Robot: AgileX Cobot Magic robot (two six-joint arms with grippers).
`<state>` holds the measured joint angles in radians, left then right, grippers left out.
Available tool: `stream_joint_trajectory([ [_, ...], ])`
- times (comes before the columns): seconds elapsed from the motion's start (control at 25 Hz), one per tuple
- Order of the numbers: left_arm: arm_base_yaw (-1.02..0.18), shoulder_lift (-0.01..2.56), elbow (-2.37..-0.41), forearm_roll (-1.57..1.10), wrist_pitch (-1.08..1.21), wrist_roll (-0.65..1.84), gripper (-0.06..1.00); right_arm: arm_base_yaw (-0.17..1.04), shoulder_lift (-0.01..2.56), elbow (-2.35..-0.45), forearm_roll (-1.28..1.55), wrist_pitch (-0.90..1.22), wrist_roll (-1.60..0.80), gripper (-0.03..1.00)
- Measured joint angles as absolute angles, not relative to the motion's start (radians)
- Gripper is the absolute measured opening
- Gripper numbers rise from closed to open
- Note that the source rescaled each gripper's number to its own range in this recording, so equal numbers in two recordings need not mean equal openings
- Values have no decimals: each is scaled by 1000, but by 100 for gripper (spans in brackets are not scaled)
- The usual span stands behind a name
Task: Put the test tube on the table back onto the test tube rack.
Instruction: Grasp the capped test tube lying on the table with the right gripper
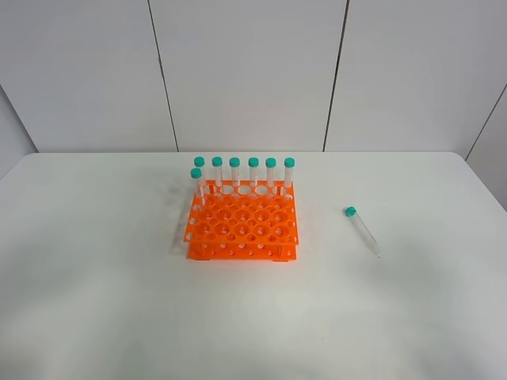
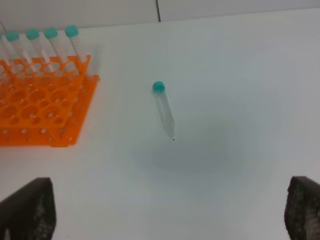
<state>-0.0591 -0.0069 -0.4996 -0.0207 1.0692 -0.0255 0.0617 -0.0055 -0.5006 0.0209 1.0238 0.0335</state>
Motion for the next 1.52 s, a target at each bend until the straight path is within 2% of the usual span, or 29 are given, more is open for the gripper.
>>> stream_joint_trajectory([
  [0.56,-59,-7,-500,-21,1069,-25,100,62,34,-528,9,1027,34,100],
  [1.52,-59,-7,-500,-21,1069,-26,100,62,1426,-1114,6,1048,-61,100],
])
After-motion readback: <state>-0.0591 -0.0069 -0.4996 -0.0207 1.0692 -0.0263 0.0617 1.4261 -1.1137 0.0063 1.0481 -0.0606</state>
